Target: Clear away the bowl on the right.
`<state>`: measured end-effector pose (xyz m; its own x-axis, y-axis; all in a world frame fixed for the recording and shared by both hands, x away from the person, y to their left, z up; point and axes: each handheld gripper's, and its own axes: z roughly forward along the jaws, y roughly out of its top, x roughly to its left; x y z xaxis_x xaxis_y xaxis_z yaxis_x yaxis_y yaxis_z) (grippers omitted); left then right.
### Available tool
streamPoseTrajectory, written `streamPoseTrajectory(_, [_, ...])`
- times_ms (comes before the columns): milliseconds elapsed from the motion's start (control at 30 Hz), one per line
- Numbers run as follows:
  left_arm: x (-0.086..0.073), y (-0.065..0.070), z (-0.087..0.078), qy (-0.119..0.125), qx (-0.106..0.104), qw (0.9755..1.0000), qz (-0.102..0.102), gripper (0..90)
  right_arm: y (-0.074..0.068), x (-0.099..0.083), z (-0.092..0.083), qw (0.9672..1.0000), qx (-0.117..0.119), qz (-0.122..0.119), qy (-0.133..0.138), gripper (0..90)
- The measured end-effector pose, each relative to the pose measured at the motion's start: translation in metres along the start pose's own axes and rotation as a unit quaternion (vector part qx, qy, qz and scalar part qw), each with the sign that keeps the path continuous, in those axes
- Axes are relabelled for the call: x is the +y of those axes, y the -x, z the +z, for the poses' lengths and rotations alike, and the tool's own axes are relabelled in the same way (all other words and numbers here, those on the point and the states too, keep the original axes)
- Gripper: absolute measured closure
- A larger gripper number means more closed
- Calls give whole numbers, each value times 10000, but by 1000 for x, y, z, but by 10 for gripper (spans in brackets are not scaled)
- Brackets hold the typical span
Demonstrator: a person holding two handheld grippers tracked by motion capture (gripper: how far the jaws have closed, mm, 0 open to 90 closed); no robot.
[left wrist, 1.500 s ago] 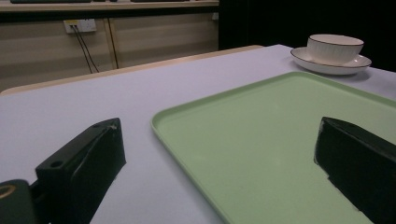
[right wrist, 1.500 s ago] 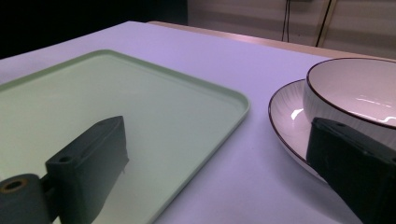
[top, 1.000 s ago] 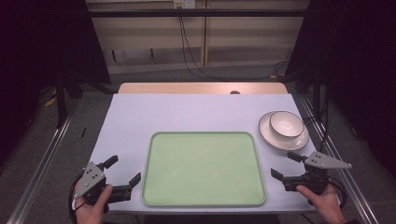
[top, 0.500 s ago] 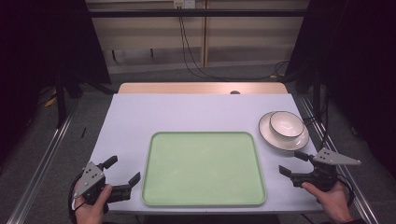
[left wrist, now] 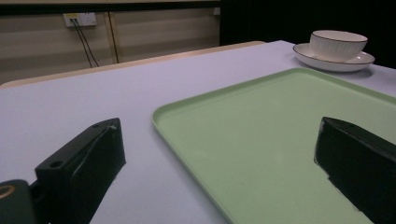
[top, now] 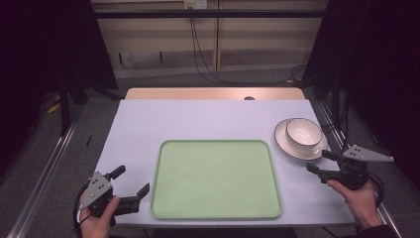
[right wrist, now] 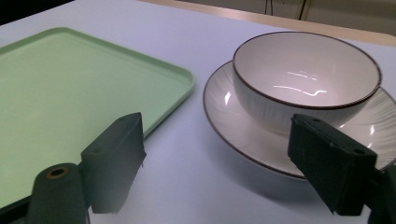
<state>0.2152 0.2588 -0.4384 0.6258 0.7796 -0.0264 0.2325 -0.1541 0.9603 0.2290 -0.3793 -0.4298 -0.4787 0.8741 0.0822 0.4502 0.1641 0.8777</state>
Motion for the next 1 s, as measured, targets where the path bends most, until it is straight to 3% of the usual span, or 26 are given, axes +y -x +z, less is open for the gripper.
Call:
streamPoseTrajectory(267, [0,0,0,7,15,10000,-20,17,13,13,2,9999,-6,-62,-139,263])
streamPoseTrajectory(367, [0,0,0,12,0,10000,-8,17,18,21,6,9997,-114,-105,-200,277])
streamPoseTrajectory(600, [0,0,0,16,1,10000,-54,17,30,20,17,9993,-161,92,-337,319])
streamPoseTrajectory(633, [0,0,0,13,-10,10000,-52,17,36,22,17,9987,-311,122,-387,324])
streamPoseTrajectory(733, [0,0,0,25,-25,10000,-48,17,41,26,17,9981,-430,136,-425,329])
streamPoseTrajectory(967, [0,-1,0,25,-31,10000,-19,17,53,37,25,9969,-493,205,-585,333])
streamPoseTrajectory(1000, [0,-1,0,27,-34,10000,-19,17,57,41,29,9957,-565,203,-711,336])
